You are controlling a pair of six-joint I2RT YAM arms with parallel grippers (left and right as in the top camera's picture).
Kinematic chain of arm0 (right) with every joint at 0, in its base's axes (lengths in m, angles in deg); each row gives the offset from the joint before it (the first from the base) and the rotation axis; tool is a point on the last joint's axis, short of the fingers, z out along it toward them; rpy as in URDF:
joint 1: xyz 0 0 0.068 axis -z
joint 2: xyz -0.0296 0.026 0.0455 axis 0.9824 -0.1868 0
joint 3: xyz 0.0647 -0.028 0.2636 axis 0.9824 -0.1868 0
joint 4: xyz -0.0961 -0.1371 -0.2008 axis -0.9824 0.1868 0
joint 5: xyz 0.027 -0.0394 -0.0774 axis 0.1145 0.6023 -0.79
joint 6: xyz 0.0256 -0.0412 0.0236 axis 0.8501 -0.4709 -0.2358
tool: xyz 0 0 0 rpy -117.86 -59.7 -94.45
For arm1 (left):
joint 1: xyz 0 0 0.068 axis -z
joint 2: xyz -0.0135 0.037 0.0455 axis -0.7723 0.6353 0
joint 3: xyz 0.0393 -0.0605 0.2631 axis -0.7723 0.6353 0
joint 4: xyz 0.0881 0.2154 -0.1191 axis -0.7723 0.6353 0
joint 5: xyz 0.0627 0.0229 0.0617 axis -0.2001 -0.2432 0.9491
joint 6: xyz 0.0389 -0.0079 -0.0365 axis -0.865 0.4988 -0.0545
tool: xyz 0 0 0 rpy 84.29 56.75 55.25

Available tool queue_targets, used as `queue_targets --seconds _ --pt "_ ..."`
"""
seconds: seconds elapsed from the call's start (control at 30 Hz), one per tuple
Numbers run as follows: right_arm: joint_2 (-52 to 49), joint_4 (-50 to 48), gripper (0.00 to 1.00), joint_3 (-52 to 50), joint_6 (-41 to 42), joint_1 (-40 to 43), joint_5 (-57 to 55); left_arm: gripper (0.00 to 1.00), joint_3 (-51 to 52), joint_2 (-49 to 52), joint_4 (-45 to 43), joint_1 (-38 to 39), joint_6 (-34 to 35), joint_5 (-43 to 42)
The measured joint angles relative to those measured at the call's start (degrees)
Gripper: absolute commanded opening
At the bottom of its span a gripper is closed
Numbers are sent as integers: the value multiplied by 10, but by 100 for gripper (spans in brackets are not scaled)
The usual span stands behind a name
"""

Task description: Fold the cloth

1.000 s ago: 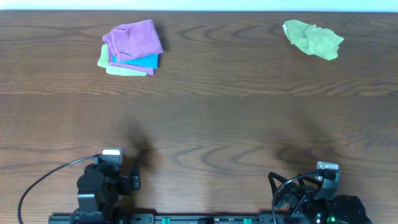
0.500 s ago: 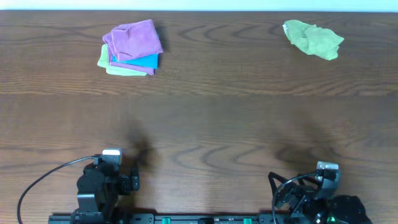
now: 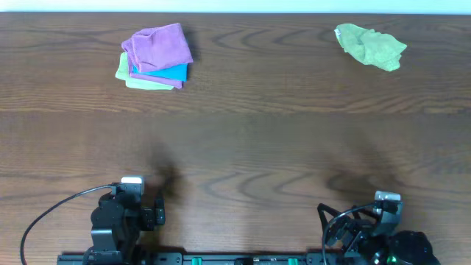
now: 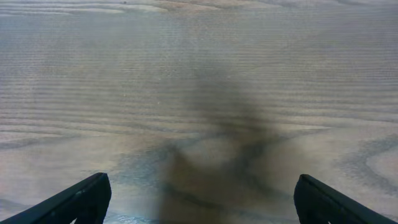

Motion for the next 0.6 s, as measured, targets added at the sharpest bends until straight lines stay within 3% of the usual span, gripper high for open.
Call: queue_targets --seconds 0.3,0.6 --pt "0 -46 99 -2 59 25 -33 95 0 0 0 0 0 0" --pt "0 -153 99 -80 -111 114 -64 95 0 0 0 0 0 0"
